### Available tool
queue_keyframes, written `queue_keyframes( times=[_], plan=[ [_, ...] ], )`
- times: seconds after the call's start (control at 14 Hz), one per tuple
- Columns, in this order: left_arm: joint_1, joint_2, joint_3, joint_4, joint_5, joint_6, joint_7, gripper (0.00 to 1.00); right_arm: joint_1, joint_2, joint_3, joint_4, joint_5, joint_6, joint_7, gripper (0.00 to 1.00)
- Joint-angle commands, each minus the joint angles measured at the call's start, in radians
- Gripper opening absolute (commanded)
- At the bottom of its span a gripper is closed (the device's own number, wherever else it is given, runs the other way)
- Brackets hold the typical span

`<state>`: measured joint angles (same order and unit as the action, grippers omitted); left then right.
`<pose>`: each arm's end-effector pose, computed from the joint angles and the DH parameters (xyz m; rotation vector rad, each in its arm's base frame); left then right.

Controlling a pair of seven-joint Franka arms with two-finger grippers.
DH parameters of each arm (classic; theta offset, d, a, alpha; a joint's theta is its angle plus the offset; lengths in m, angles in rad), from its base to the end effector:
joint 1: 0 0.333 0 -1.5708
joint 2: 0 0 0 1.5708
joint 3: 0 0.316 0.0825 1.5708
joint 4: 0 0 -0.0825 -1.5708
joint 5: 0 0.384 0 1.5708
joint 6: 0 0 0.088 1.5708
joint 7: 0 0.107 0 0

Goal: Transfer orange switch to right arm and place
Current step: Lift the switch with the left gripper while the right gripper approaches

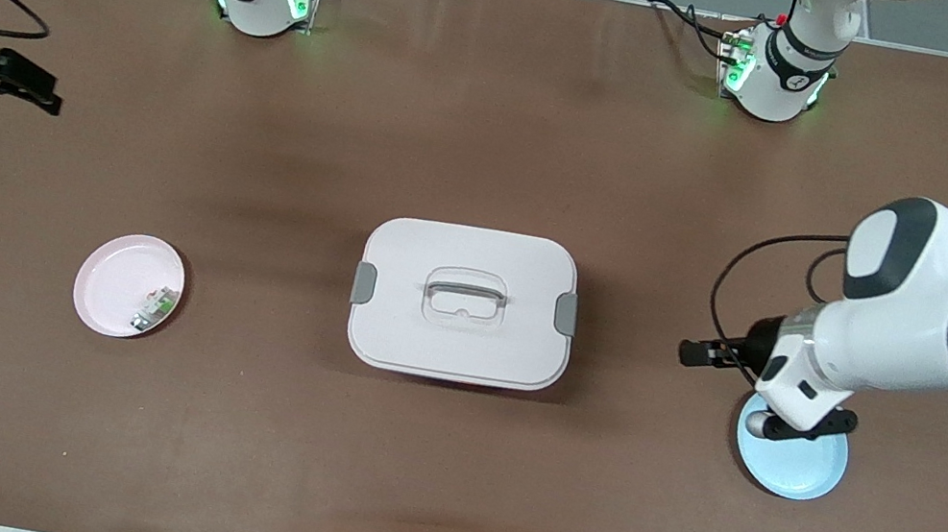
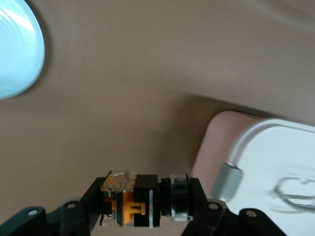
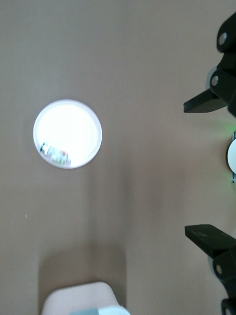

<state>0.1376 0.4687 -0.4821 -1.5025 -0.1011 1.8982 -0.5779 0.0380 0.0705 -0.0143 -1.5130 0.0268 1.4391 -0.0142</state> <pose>0.6520 -0.1889 0.4227 2.8338 0.4427 -0.2266 0.5610 0.0167 0.6015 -3.1078 -0.0613 0.2250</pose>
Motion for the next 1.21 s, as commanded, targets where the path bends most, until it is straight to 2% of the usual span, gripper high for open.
queue_keyframes(
  times=[0.0, 0.21, 0.28, 0.43, 0.57, 0.64, 0.78, 1.0, 1.14],
  plan=[
    [0.004, -0.004, -0.070, 0.034, -0.043, -0.022, -0.202, 0.00, 0.078, 0.000, -0.003, 0.010, 0.043, 0.007, 0.086, 1.00],
    [-0.004, 0.007, -0.153, 0.044, -0.057, -0.022, -0.429, 0.00, 0.088, 0.005, -0.003, -0.042, 0.230, 0.061, 0.225, 1.00],
    [-0.019, 0.010, -0.173, 0.050, -0.058, -0.018, -0.500, 0.00, 0.089, 0.003, -0.003, -0.062, 0.263, 0.082, 0.244, 1.00],
    [-0.079, 0.022, -0.176, 0.071, -0.058, -0.011, -0.636, 0.00, 0.100, 0.000, -0.003, -0.120, 0.323, 0.147, 0.246, 1.00],
    [-0.143, 0.048, -0.176, 0.119, -0.060, -0.010, -0.761, 0.00, 0.130, -0.011, -0.003, -0.200, 0.450, 0.237, 0.252, 1.00],
    [-0.165, 0.066, -0.176, 0.140, -0.075, -0.010, -0.808, 0.00, 0.153, -0.017, -0.003, -0.241, 0.475, 0.303, 0.253, 1.00],
    [-0.206, 0.093, -0.174, 0.156, -0.126, -0.001, -0.864, 0.00, 0.190, -0.035, -0.001, -0.314, 0.502, 0.409, 0.255, 1.00],
    [-0.230, 0.110, -0.174, 0.156, -0.178, 0.005, -0.942, 0.00, 0.204, -0.063, -0.003, -0.406, 0.675, 0.503, 0.269, 1.00],
    [-0.233, 0.123, -0.171, 0.156, -0.277, 0.021, -0.973, 0.00, 0.252, -0.089, -0.003, -0.460, 0.696, 0.584, 0.290, 1.00]
  ],
)
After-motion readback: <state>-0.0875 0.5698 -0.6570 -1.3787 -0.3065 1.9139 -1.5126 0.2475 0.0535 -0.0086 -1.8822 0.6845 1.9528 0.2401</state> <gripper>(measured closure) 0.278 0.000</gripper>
